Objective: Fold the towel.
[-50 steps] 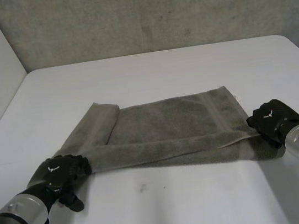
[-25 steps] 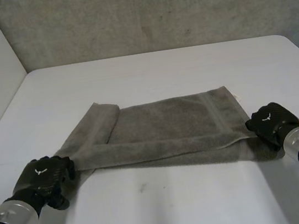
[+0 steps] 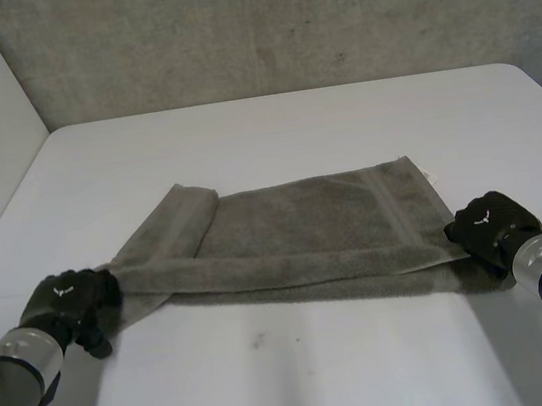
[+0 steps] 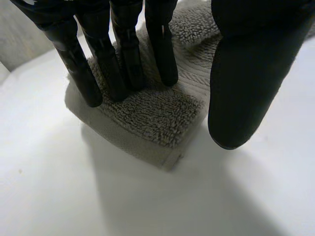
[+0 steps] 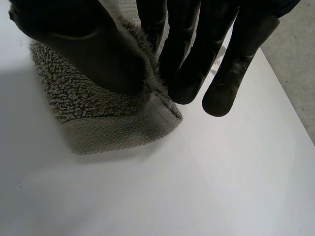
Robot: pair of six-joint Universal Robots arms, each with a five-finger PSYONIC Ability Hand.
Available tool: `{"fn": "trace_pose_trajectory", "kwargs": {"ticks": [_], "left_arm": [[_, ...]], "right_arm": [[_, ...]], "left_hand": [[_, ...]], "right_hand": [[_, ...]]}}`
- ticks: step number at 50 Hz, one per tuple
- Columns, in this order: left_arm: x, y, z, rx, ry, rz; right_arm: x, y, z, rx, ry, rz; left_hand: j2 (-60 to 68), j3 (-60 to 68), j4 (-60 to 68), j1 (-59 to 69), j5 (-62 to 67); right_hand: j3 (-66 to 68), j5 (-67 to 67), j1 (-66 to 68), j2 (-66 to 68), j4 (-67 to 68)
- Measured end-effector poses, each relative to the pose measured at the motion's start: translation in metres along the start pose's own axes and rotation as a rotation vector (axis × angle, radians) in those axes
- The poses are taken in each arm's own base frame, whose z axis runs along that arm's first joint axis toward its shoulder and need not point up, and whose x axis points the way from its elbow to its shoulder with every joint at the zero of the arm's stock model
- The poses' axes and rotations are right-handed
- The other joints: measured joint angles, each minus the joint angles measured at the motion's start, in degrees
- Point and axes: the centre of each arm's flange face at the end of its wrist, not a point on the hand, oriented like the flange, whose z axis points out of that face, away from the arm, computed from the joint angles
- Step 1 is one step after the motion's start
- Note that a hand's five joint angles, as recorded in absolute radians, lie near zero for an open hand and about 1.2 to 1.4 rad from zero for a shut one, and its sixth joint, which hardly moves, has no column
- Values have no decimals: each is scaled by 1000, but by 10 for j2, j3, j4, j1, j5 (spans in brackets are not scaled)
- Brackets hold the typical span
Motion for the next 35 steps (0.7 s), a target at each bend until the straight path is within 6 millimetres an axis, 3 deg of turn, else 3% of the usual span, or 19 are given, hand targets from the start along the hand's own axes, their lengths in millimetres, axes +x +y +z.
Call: {"fn": "trace_pose_trajectory", "kwargs": {"ticks": [13, 35], "left_arm": [[-6, -11, 25, 105, -28, 26], [-11, -14, 54, 125, -26, 32]], "right_arm": [[-2, 2, 2, -6, -8, 0], [-7, 6, 5, -15, -23, -1]], "left_hand": [[0, 1, 0, 0, 1], [2, 2, 2, 1, 2]], "right_hand": [[0, 0, 0, 0, 0], [0, 0, 0, 0, 0]]}}
